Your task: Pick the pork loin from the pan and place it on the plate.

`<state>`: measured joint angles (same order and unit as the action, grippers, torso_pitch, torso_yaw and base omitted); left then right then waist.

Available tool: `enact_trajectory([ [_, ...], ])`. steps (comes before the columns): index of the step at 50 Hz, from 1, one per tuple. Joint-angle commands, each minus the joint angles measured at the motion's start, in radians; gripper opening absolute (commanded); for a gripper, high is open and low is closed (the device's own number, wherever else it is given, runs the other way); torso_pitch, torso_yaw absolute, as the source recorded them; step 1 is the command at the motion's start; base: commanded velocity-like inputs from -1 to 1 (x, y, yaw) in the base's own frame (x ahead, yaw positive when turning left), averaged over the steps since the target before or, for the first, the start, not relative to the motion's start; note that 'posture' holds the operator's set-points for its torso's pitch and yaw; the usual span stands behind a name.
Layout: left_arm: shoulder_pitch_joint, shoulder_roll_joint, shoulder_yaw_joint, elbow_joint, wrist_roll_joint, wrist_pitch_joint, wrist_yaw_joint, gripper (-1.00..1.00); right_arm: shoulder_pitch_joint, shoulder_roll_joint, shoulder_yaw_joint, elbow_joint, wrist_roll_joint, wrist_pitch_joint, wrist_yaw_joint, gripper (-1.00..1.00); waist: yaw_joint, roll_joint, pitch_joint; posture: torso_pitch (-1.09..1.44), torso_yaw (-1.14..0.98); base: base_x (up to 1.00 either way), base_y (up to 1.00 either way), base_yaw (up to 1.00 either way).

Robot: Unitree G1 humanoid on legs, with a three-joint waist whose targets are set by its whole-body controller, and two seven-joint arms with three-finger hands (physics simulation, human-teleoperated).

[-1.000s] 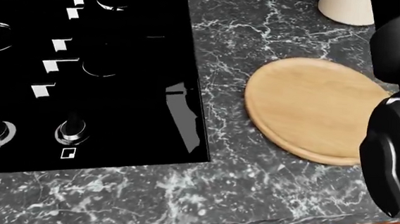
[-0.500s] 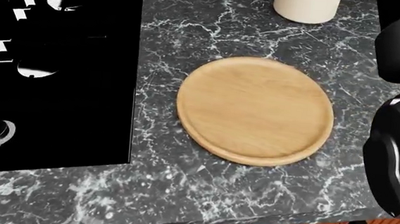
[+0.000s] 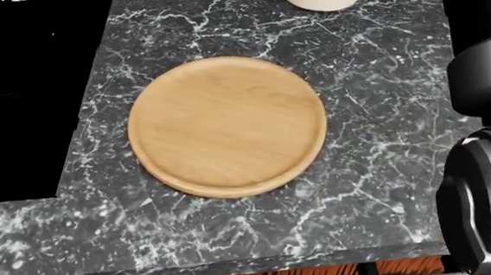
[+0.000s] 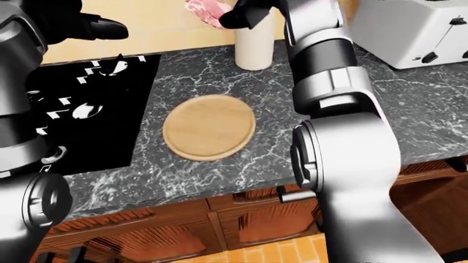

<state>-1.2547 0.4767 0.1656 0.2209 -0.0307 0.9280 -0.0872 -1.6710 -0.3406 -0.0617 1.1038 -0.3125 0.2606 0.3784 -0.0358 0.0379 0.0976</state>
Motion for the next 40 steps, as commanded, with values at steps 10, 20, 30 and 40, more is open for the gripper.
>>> enact_trajectory([
  [10, -0.023, 0.018, 0.018, -0.027, 0.005, -0.027, 0.01, 1.0, 0.019, 0.039, 0.008, -0.076, -0.027, -0.039, 0.055, -1.0, 0.006, -0.005, -0.064, 0.0, 0.0, 0.0, 0.0, 0.0],
  [20, -0.011, 0.011, 0.016, -0.028, 0.007, -0.035, 0.01, 1.0, 0.071, 0.048, 0.008, -0.125, -0.035, -0.02, 0.081, -1.0, 0.021, -0.013, -0.07, 0.0, 0.0, 0.0, 0.0, 0.0],
  [30, -0.021, 0.014, 0.014, -0.034, 0.007, -0.024, 0.009, 1.0, 0.094, 0.055, 0.015, -0.17, -0.054, 0.011, 0.122, -1.0, 0.022, -0.013, -0.069, 0.0, 0.0, 0.0, 0.0, 0.0],
  [40, -0.022, 0.013, 0.014, -0.033, 0.011, -0.025, 0.007, 1.0, 0.147, 0.061, 0.026, -0.242, -0.078, 0.052, 0.183, -1.0, 0.021, -0.014, -0.066, 0.0, 0.0, 0.0, 0.0, 0.0],
])
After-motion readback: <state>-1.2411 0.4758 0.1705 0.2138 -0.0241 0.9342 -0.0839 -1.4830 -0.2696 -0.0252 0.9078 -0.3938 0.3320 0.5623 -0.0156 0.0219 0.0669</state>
